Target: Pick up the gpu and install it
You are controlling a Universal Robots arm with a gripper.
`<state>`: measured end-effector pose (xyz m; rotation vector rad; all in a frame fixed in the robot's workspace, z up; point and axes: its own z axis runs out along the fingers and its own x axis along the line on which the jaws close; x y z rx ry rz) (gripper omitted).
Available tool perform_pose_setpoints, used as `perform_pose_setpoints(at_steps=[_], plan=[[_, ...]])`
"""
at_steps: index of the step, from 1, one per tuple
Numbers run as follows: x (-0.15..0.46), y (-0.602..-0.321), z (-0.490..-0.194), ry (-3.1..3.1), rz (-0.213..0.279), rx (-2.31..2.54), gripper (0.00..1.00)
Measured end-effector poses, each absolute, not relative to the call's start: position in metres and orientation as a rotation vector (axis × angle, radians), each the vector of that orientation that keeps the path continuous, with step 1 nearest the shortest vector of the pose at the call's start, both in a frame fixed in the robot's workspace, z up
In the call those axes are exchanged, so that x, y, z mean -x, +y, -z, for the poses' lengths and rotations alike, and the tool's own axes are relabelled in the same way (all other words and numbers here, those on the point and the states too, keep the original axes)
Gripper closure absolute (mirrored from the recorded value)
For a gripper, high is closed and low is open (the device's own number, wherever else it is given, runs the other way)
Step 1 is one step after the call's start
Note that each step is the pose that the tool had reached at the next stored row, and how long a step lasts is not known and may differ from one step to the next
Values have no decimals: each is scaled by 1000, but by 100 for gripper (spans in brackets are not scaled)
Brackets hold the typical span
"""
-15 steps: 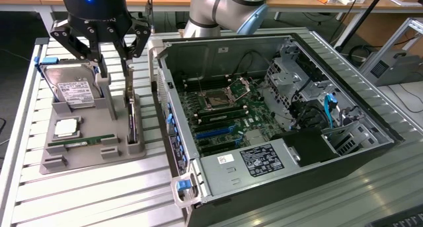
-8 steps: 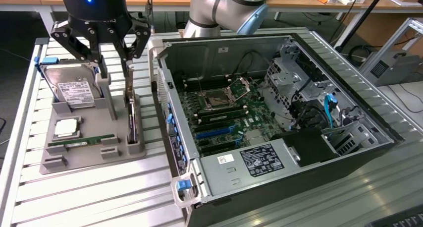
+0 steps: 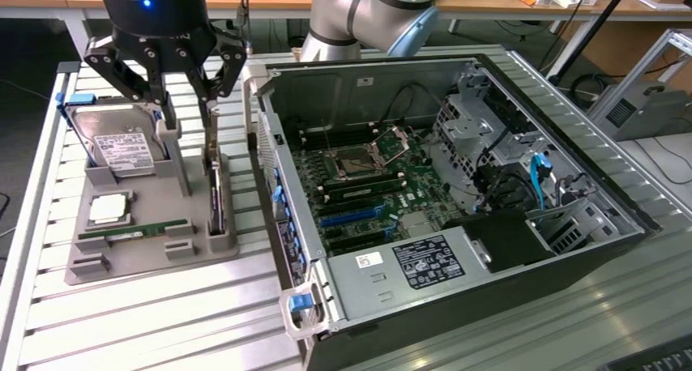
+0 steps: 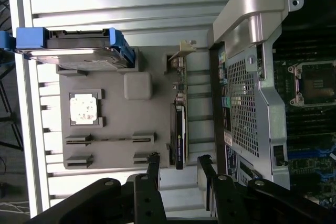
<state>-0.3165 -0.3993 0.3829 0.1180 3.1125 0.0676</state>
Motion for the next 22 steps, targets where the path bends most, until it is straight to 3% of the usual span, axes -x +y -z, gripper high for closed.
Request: perform_pose_setpoints(at_steps=[22], plan=[[316,-400,-377,3113,-68,-118,58]])
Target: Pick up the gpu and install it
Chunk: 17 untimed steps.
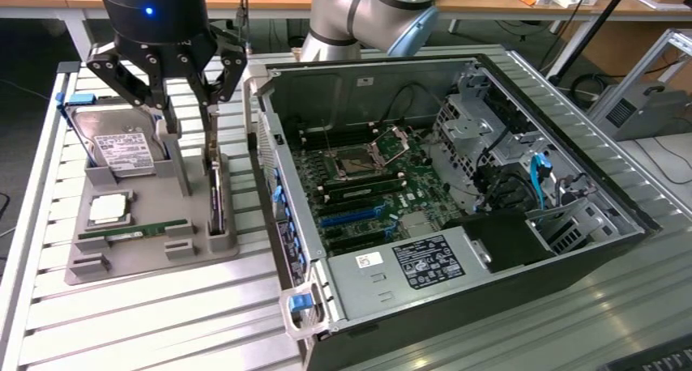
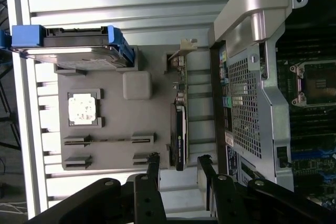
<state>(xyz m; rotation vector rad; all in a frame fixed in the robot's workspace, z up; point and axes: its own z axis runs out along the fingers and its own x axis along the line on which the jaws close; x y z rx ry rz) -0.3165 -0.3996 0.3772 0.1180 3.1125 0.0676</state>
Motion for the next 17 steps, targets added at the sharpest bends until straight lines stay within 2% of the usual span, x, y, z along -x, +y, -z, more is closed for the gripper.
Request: perform_pose_setpoints(at_steps=[17], plan=[[316,-400,-373,3112,-68,-118,58]])
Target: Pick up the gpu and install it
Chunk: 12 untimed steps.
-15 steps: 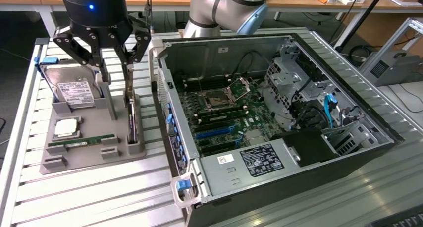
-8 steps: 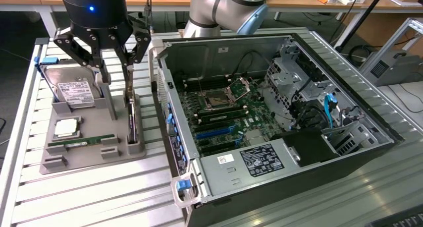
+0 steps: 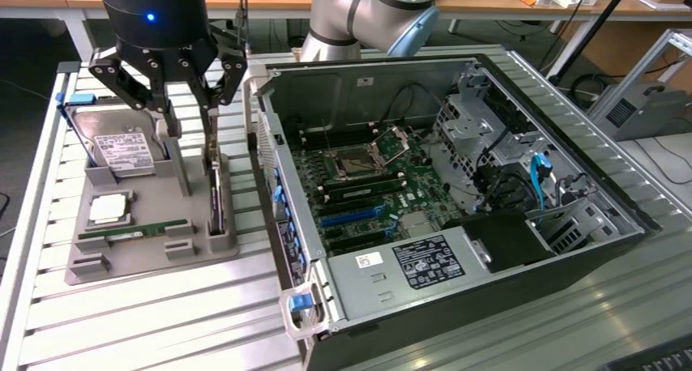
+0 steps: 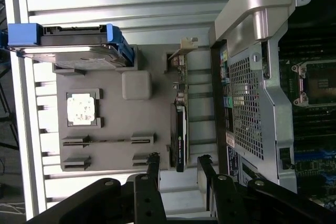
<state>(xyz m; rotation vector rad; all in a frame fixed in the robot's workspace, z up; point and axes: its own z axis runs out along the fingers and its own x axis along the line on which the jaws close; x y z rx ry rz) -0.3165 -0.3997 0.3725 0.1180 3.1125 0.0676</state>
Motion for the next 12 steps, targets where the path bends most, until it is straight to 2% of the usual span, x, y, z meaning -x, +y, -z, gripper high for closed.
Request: perform_pose_setpoints(at_steps=[12], plan=[[316,-400,-370,3112,-68,-118,58]])
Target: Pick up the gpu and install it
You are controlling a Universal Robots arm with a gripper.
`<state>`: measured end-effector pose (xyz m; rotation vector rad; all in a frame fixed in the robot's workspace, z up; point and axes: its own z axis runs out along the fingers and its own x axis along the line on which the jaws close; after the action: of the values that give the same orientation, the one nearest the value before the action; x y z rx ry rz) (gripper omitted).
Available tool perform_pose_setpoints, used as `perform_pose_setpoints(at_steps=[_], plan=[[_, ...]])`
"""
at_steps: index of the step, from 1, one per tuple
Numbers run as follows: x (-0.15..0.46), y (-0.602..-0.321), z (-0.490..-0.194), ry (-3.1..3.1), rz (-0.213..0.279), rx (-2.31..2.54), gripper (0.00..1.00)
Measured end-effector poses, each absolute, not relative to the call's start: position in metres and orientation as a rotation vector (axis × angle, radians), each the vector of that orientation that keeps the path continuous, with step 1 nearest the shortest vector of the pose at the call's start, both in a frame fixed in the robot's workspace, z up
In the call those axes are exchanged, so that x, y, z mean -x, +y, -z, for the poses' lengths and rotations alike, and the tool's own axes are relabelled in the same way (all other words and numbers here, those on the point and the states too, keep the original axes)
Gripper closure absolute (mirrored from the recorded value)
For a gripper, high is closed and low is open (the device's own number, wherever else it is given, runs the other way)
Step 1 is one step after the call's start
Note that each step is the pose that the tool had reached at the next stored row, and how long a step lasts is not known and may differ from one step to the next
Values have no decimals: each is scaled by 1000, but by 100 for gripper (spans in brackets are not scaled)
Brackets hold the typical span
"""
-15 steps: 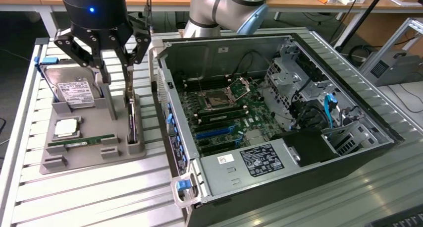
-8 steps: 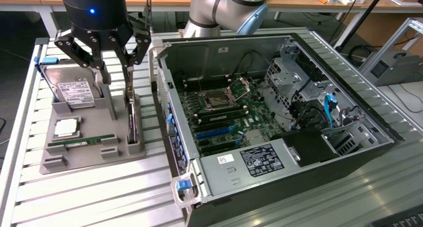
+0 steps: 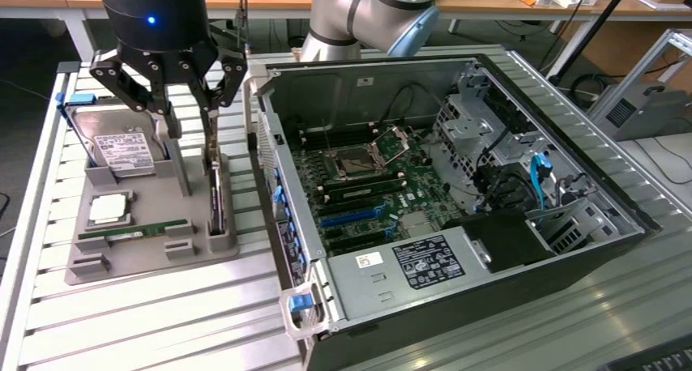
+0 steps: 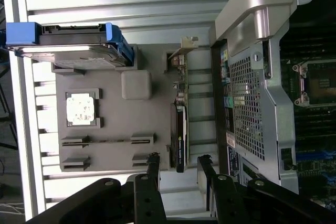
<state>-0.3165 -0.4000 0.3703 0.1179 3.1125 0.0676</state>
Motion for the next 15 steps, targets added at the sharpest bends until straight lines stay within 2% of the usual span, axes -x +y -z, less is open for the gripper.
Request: perform_pose_setpoints(at_steps=[15], plan=[[316,-401,-366,3113,-68,-118,58]])
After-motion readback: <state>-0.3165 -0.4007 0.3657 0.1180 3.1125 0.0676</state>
